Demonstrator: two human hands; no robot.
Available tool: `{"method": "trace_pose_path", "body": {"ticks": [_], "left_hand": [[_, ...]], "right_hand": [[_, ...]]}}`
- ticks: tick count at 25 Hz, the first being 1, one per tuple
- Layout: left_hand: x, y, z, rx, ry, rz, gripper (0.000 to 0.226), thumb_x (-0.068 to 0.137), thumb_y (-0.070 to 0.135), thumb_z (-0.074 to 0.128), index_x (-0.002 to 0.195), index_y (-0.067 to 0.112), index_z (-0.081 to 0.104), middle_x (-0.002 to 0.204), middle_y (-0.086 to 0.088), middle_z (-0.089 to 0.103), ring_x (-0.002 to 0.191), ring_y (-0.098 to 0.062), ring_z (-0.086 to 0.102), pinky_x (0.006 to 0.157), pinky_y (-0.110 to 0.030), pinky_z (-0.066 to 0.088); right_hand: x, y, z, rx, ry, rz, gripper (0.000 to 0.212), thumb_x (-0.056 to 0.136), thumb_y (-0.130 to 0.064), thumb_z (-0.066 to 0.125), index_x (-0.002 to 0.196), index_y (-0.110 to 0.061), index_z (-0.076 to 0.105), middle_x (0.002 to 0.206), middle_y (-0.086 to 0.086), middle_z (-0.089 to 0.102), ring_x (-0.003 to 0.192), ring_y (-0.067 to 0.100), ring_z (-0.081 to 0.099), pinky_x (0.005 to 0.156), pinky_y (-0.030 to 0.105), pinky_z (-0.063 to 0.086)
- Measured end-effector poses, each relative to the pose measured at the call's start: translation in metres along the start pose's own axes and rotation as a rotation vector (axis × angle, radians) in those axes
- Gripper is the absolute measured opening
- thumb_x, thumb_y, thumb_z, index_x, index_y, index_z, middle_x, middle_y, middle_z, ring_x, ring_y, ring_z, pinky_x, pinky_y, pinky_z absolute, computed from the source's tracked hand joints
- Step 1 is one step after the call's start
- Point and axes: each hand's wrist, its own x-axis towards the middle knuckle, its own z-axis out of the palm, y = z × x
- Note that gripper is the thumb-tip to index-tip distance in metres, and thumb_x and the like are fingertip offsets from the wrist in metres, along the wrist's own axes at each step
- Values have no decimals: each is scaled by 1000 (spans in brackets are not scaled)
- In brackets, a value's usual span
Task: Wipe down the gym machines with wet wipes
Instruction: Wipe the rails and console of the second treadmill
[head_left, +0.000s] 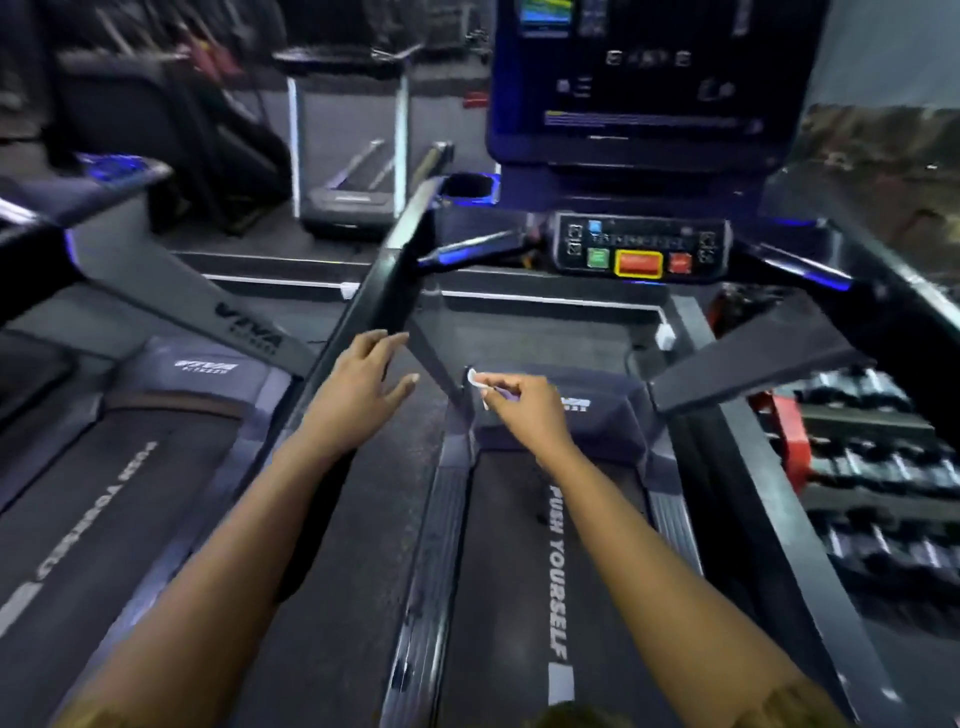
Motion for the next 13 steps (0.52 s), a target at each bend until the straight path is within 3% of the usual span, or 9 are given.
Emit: {"method": "trace_pose_path", "body": {"ticks": [2,6,9,13], "left_hand": [[19,-23,-9,43,37,-99,59,90,25,63,141,7,42,140,-21,40,131,-36,38,111,-38,27],[43,-58,-5,98,-79,-342,73,90,41,58,150,18,23,149,-18,26,138,-33,28,114,-41,25],[52,-68,5,110,-151,-460,76,90,52,50,152,27,13,152,-12,22,140,-29,26,113,-41,26],[53,-65,14,98,-159,-553,71,91,59,40,151,38,7,149,-4,32,136,-24,35,105,-38,35]], "right_hand": [[43,-9,13,61,-53,-32,22,85,-9,62,104,-14,72,103,1,71,87,0,62,76,10,46],[127,-24,43,170,-71,-35,22,84,-20,68,104,-13,72,101,3,72,81,3,62,87,31,53],[180,-26,62,168,-104,-18,24,87,-22,66,108,-11,70,105,2,71,85,5,62,83,22,48],[249,-31,88,-10,-82,-144,31,86,-1,52,110,-11,69,108,9,69,99,21,63,85,22,41]]}}
